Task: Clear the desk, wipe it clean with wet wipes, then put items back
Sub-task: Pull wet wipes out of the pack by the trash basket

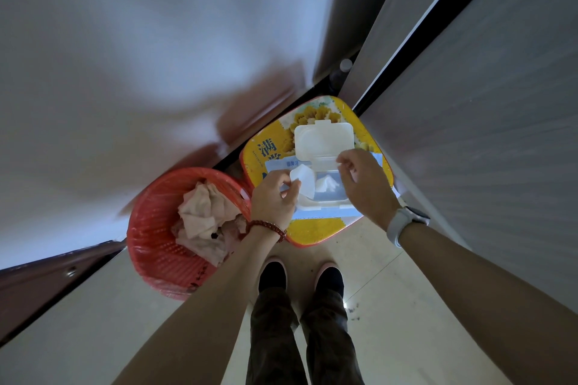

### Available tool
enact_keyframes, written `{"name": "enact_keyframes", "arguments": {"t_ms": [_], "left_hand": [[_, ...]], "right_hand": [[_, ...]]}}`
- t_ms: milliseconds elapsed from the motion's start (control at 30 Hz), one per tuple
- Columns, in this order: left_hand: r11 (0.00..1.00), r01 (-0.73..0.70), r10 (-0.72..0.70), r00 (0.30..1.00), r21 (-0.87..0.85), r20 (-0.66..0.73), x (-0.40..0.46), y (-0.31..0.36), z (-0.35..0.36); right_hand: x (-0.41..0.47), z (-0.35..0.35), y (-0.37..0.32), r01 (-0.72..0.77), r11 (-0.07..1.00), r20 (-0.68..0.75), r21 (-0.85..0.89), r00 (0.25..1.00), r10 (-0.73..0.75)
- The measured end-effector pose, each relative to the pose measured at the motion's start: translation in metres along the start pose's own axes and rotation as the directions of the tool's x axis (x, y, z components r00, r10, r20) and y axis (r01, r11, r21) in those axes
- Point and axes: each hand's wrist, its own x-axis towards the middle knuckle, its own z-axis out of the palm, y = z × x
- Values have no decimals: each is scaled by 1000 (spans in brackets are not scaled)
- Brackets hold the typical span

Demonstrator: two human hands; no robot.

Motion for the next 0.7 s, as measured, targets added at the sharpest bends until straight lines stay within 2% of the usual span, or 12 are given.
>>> {"name": "enact_keyframes", "arguments": {"t_ms": [67, 167, 367, 567, 633, 700], "left_hand": [[1000, 4, -4, 1000, -12, 4, 0, 0, 1], [1000, 3, -3, 1000, -10, 4, 0, -1, 1], [1000, -15, 15, 1000, -12, 0, 0, 2, -1], [1000, -4, 4, 1000, -7, 21, 1, 0, -1], [1000, 3, -3, 1000, 1, 25, 1, 0, -1], [1000, 20, -20, 1000, 6, 23, 2, 0, -1]], "right_hand": [[-8, -3, 0, 115, 986, 47, -120, 993, -110], [-17, -2, 2, 341, 860, 193, -379, 938, -287], [-5, 6, -4, 412, 754, 196, -511, 910, -365], [0, 6, -7, 423, 746, 204, -514, 905, -373], [-1, 1, -10, 352, 835, 163, -422, 936, -312], [-3, -5, -17, 178, 953, 95, -244, 983, -159]]}}
